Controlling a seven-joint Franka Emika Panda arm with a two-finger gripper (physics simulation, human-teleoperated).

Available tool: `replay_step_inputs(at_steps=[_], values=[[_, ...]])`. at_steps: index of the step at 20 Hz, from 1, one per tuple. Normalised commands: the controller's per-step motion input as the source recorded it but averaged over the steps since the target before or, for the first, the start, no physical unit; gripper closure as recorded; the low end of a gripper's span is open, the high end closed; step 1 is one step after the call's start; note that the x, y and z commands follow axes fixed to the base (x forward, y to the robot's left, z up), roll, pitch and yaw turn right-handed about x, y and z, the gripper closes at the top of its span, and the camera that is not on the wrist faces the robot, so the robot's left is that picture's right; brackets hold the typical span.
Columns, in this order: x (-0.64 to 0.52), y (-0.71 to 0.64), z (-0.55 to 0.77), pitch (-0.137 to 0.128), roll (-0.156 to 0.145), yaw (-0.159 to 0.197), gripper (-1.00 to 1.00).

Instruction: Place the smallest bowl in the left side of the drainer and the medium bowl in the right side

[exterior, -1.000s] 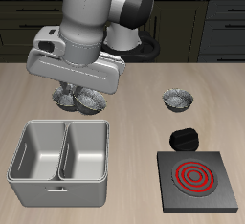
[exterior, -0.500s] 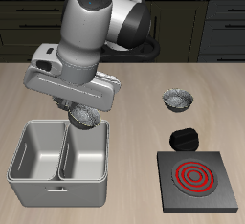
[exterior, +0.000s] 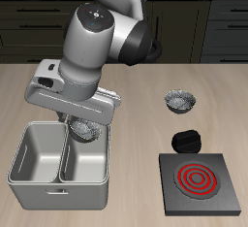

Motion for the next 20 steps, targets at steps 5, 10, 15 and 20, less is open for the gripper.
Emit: replay_step_inputs(at_steps=[5,10,15,20], values=[[-0.09,0.35,-0.12,-0.004,0.076,0.050,-1.00],[-0.02,0.17,0.01,-0.032,0.021,0.079,-1.00],[-0.06,-0.04,0.16,-0.026,-0.013,-0.004,-1.00],[-0.22,0.06,0.20,-0.051,0.008,-0.009,-1.00]])
